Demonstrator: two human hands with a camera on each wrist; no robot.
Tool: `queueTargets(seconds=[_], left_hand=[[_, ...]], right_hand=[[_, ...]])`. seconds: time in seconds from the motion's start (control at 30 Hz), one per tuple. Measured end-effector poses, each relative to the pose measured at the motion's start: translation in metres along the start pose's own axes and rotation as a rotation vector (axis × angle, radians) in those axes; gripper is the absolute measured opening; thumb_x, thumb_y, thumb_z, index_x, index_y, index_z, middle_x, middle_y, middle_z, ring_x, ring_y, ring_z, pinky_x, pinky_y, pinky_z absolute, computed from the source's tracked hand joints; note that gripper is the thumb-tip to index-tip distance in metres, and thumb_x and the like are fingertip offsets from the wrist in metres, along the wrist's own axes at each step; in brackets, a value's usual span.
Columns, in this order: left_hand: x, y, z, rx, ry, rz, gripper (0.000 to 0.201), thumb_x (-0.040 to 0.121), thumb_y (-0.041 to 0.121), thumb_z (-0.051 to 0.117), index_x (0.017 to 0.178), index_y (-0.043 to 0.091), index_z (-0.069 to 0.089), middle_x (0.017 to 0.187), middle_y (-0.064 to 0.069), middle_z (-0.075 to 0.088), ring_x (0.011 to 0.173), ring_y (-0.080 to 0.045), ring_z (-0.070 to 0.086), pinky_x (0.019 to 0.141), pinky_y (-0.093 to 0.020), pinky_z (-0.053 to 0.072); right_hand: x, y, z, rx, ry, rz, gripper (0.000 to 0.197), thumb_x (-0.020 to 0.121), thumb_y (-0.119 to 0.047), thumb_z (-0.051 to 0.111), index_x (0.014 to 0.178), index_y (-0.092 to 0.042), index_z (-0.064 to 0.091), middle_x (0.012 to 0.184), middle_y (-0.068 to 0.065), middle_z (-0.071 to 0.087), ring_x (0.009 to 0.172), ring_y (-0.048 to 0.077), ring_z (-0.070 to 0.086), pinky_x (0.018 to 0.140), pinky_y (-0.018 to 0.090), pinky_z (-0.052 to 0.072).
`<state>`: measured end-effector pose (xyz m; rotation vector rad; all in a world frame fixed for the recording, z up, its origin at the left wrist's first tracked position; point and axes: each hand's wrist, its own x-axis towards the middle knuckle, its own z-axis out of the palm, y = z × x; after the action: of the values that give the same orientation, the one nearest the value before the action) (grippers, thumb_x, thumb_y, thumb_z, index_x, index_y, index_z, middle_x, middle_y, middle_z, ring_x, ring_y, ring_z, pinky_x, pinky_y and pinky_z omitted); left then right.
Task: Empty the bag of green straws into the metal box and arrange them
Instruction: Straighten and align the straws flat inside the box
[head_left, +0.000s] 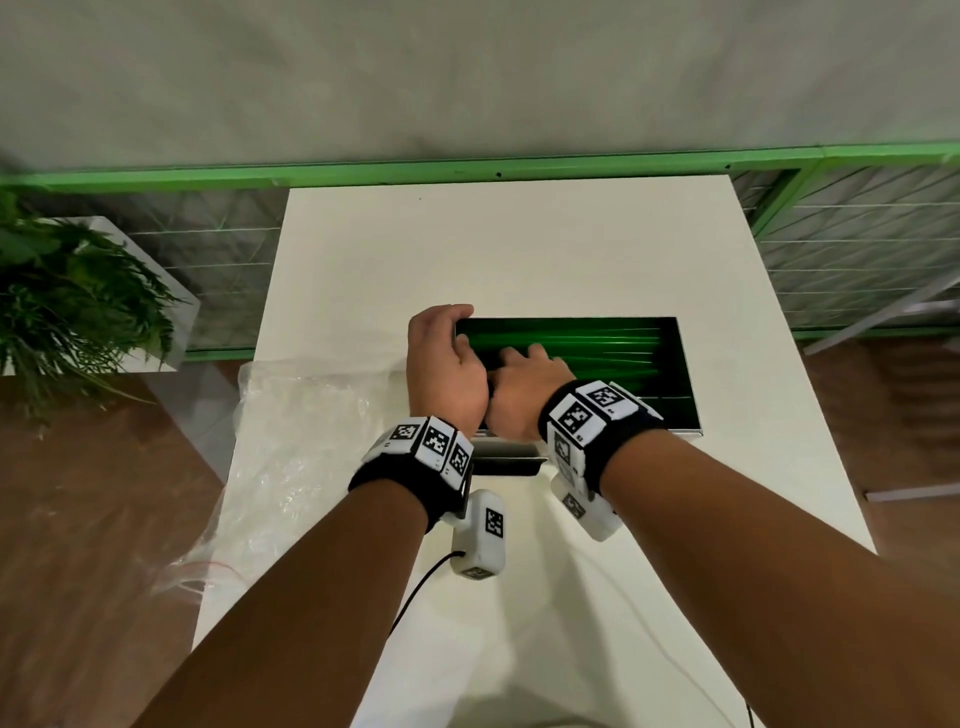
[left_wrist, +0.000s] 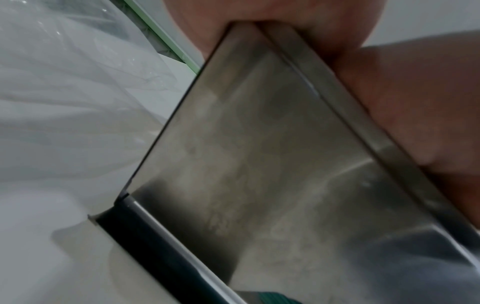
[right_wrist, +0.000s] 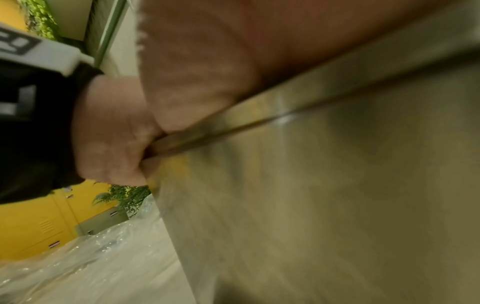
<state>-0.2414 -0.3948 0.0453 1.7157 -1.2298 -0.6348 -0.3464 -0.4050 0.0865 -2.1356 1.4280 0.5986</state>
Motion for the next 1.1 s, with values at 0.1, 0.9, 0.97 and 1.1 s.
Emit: queueTargets(seconds=[0.1, 0.9, 0.97, 1.1], left_hand=[[0.001, 0.001, 0.000, 0.005, -0.008, -0.009, 0.039, 0.096, -0.005, 0.044, 0.121, 0.016, 0.065, 0.132, 0.001, 0.052, 0.103, -0.002, 0.052, 0.088, 0.005, 0.033], [0.001, 0.001, -0.001, 0.065, -0.031, -0.021, 0.038, 0.097, -0.003, 0.044, 0.122, 0.016, 0.064, 0.129, -0.001, 0.054, 0.102, -0.003, 0.051, 0.089, -0.002, 0.033], [0.001, 0.002, -0.001, 0.040, -0.027, -0.035, 0.037, 0.097, -0.003, 0.045, 0.121, 0.017, 0.065, 0.128, -0.001, 0.055, 0.102, -0.005, 0.053, 0.093, -0.012, 0.038], [0.001, 0.002, -0.002, -0.001, -0.021, -0.050, 0.035, 0.098, -0.001, 0.047, 0.119, 0.019, 0.066, 0.127, -0.001, 0.056, 0.104, -0.007, 0.054, 0.096, -0.020, 0.042]], right_hand=[[0.001, -0.003, 0.001, 0.018, 0.012, 0.030, 0.053, 0.093, -0.045, 0.046, 0.143, -0.027, 0.048, 0.145, 0.010, 0.040, 0.136, 0.038, 0.029, 0.112, 0.056, 0.026], [-0.018, -0.004, -0.002, 0.027, 0.123, -0.045, 0.023, 0.092, -0.033, 0.040, 0.082, -0.020, 0.056, 0.071, -0.006, 0.056, 0.078, 0.023, 0.054, 0.104, 0.057, 0.026], [-0.021, -0.005, -0.005, 0.052, 0.123, -0.100, 0.017, 0.092, -0.028, 0.044, 0.083, -0.019, 0.055, 0.070, -0.006, 0.052, 0.078, 0.023, 0.052, 0.102, 0.052, 0.033], [-0.023, -0.005, -0.007, 0.074, 0.135, -0.138, 0.013, 0.090, -0.025, 0.047, 0.087, -0.018, 0.058, 0.074, -0.004, 0.054, 0.078, 0.023, 0.052, 0.095, 0.048, 0.038]])
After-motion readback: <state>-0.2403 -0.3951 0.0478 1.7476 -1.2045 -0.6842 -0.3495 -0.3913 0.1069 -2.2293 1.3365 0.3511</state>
